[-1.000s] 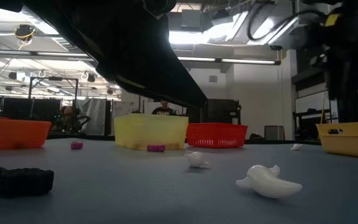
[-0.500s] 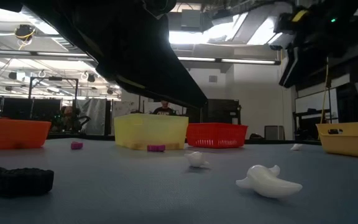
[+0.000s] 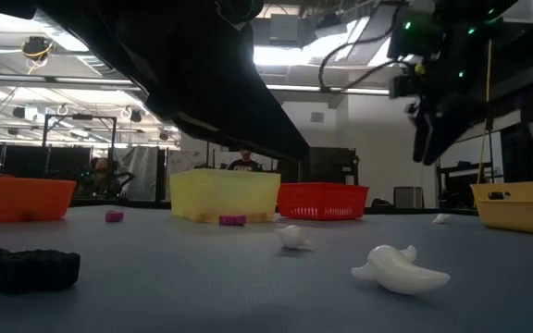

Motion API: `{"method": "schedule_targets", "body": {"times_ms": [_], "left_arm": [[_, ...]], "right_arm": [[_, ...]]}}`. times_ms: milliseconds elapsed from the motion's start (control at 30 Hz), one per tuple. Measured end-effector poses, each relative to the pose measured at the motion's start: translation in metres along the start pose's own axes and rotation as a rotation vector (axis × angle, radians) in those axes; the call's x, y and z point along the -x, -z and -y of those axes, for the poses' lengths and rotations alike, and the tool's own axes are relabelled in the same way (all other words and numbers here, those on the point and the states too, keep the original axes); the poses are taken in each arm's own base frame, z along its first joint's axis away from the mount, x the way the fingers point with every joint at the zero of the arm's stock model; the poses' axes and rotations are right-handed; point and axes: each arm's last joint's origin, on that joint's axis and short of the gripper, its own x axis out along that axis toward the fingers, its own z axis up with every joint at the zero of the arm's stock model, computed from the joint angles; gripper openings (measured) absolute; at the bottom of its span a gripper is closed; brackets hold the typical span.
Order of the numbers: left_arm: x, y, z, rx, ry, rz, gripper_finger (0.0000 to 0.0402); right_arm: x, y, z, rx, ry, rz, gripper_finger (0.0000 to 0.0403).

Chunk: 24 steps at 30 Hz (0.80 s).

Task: Sort Halloween decoration
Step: Put the white ghost toy into the red bin

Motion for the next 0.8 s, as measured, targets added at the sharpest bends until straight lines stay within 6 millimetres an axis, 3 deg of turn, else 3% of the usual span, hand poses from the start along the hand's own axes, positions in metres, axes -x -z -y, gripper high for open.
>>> {"method": "schedule_targets", "body": {"times_ms": [200, 500, 800], "left_arm": [[0.0, 0.0, 0.0, 0.0, 0.0, 0.0, 0.0153], [0.0, 0.0, 0.0, 0.0, 0.0, -0.001, 0.0153], [0.0, 0.0, 0.0, -0.001, 0.0, -0.002, 0.0153]], "right_arm": [[-0.027, -0.001, 0.007, 0.05, -0.049, -0.12, 0.0205], [-0.065, -0.002, 0.003, 0.124, -0.103, -0.285, 0.0204], [-0.085, -0.001, 0.002, 0.156, -0.043, -0.393, 0.0204]]}}
